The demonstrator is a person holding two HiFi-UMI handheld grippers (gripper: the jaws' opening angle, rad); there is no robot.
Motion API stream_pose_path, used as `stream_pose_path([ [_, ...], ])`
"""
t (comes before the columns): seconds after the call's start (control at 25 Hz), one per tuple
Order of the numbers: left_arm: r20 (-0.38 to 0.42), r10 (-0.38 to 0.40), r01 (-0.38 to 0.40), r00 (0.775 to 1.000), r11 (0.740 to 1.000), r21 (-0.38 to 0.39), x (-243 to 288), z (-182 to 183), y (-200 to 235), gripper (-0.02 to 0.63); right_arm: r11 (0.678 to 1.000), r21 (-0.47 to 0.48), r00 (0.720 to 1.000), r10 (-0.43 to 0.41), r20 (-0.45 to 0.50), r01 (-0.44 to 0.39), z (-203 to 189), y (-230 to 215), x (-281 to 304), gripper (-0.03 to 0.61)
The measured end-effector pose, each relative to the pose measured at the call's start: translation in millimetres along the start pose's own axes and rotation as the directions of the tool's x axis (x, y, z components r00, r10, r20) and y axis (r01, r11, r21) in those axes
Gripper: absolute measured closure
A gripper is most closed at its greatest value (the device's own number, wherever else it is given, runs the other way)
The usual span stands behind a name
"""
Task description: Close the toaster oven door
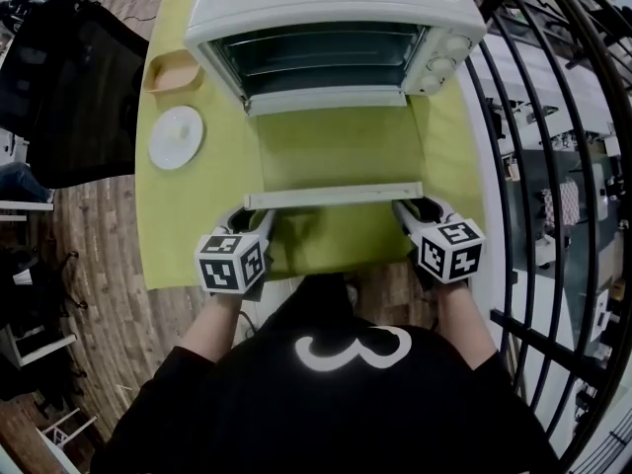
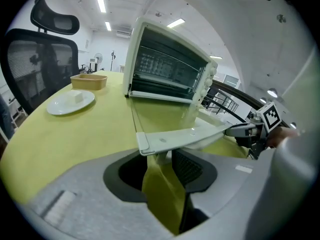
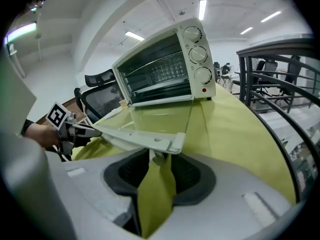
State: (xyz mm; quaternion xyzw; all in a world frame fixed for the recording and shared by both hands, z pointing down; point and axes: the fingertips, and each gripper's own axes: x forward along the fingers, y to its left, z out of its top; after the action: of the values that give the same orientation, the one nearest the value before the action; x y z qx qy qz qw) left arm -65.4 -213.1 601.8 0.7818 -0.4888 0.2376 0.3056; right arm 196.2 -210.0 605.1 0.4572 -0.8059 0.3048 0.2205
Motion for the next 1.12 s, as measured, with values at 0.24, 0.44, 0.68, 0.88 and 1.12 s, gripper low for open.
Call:
stream_pose_path([
  [0.24, 0.016, 0.001, -0.001, 1.000, 1.000, -0.021, 0.7, -0.5, 1.7, 0.479, 1.000, -0.001, 1.000, -0.017, -0.007, 0.017, -0.5, -1.7, 2.4, 0.475],
  [0.44, 0.022, -0.006, 0.006, 1.000, 0.999, -0.033, -0.1, 0.0, 0.5, 0.496, 1.000, -0.003, 1.000, -0.028, -0.007, 0.028, -0.2, -1.7, 1.5, 0.477],
  [0.68, 0.023, 0.009, -0.008, 1.000, 0.999, -0.040, -5.2, 2.1, 0.0, 0.500, 0.999, -0.017, 1.000, -0.029, -0.011, 0.029, 2.2, 1.4, -1.8, 0.480],
  [0.88, 0.046, 0.014, -0.011, 0.999, 0.999, -0.048, -12.9, 8.6, -3.2, 0.503, 1.000, -0.020, 1.000, -0.023, 0.003, 0.023, 8.6, 4.5, -9.4, 0.482],
  [1.12, 0.066, 0.030, -0.027, 0.997, 0.999, -0.046, -23.8, 17.7, -6.5, 0.508, 0.999, -0.038, 1.000, -0.015, 0.022, 0.016, 18.0, 9.3, -19.2, 0.482],
])
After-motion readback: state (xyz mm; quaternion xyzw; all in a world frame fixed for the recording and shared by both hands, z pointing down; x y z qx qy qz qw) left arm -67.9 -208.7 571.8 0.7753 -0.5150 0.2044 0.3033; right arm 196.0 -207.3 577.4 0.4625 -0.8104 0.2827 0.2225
